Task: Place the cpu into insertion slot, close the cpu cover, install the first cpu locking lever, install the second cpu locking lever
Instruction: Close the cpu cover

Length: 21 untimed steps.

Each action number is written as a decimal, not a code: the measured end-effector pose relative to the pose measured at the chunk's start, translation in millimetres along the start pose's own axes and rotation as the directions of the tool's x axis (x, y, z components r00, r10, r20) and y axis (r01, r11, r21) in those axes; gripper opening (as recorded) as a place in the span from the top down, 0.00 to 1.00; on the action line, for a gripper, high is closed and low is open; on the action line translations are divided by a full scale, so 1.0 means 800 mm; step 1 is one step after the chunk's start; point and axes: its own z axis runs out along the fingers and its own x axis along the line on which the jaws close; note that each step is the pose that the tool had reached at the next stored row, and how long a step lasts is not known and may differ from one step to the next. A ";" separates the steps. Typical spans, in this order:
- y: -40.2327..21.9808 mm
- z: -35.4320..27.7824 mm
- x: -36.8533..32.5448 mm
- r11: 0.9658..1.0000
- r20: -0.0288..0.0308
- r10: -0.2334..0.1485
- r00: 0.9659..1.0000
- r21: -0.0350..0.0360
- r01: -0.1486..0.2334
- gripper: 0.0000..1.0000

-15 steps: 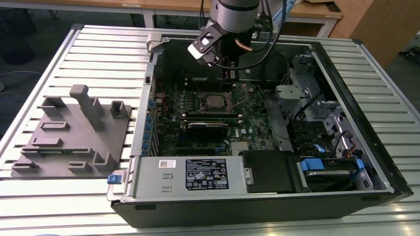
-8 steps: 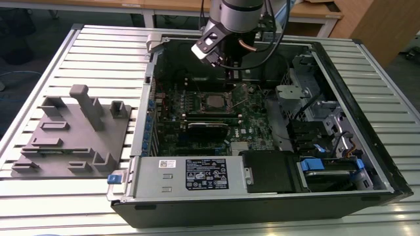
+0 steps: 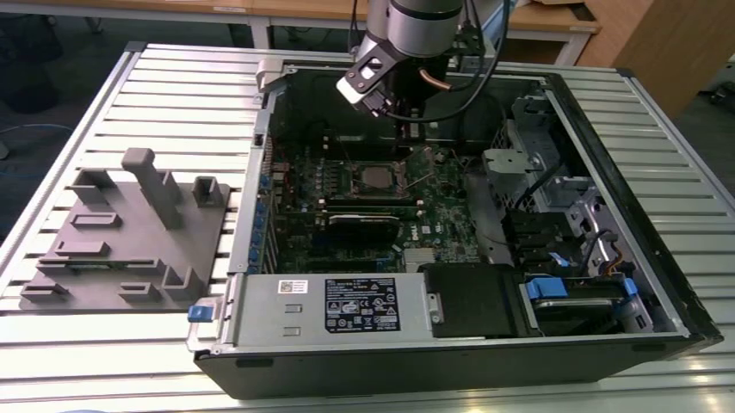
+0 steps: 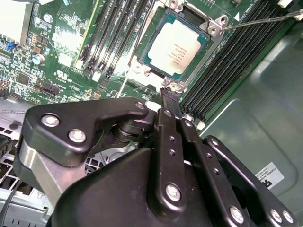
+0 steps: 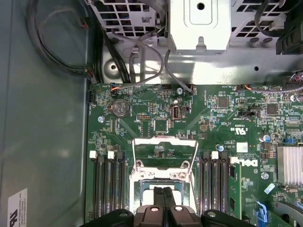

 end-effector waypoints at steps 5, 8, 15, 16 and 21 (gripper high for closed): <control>0.0027 0.0001 0.0000 1.000 0.000 0.000 1.000 0.000 0.000 0.89; 0.0041 0.0002 0.0000 1.000 0.000 0.000 1.000 0.000 0.000 0.89; 0.0083 0.0003 0.0000 1.000 0.000 0.000 1.000 0.000 0.000 0.89; 0.0083 0.0003 0.0000 1.000 0.000 0.000 1.000 0.000 0.000 0.89; 0.0087 0.0003 0.0000 1.000 0.000 0.000 1.000 0.000 0.000 0.89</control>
